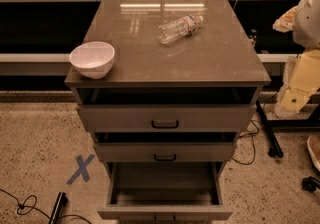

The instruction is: Place water bottle into bottom drawer

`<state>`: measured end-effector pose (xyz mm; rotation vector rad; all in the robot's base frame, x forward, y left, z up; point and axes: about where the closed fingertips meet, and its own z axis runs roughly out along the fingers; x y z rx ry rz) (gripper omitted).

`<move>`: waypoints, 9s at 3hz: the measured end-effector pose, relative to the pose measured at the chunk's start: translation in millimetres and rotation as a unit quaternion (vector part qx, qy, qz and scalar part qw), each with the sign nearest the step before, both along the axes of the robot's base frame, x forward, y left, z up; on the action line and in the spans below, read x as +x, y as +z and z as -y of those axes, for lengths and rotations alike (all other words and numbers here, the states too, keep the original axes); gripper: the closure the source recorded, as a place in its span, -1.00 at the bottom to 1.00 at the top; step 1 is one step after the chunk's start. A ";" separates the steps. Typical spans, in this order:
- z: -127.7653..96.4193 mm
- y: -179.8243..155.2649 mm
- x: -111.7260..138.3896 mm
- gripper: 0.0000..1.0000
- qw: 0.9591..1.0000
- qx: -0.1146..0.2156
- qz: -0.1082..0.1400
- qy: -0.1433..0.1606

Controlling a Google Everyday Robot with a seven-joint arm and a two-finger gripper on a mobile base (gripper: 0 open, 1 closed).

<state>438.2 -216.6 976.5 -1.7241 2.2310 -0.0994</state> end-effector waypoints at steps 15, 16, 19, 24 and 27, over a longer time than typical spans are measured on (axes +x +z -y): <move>-87.2 -89.3 360.8 -0.56 0.897 -0.114 0.146 0.401; -108.2 -105.6 363.2 -0.56 0.896 -0.073 0.145 0.413; -142.4 -123.3 369.1 -0.12 0.883 -0.050 0.136 0.446; -148.6 -113.4 373.3 0.95 0.890 -0.064 0.131 0.433; -68.6 -17.9 324.5 1.00 0.963 -0.079 0.113 0.234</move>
Offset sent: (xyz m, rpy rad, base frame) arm 0.0469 0.0164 0.0001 -0.0692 -0.1342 0.1273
